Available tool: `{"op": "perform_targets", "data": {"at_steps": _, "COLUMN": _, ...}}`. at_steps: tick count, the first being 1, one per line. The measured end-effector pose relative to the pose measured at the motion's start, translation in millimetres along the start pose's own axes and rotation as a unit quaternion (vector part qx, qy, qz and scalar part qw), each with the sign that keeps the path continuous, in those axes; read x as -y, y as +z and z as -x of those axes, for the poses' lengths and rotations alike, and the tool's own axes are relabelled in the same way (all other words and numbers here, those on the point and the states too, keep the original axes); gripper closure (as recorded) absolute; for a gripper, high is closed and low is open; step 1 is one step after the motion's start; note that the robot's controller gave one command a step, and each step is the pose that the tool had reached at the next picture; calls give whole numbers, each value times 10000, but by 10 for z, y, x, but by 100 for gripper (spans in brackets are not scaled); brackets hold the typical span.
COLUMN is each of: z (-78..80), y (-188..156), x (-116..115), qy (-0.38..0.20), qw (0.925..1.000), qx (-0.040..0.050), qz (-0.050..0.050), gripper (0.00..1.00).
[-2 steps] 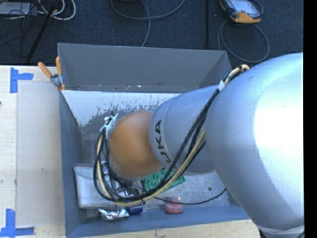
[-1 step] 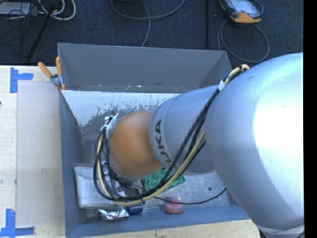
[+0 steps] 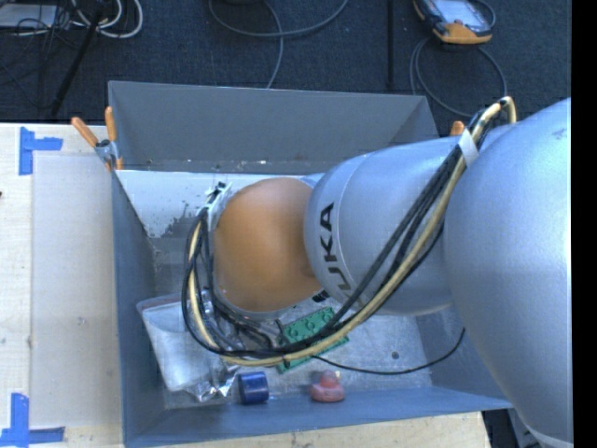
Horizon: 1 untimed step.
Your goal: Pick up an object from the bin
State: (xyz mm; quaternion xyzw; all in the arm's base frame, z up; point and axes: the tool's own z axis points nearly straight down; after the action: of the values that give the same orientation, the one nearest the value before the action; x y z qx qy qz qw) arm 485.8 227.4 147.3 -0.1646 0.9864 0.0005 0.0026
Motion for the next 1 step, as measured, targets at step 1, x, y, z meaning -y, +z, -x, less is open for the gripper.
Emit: {"op": "perform_targets", "data": {"at_steps": 1, "z": -1, "y": -31, "x": 0, "qy": 16, "qw": 10000, "qx": -30, "qz": 0, "gripper": 100}}
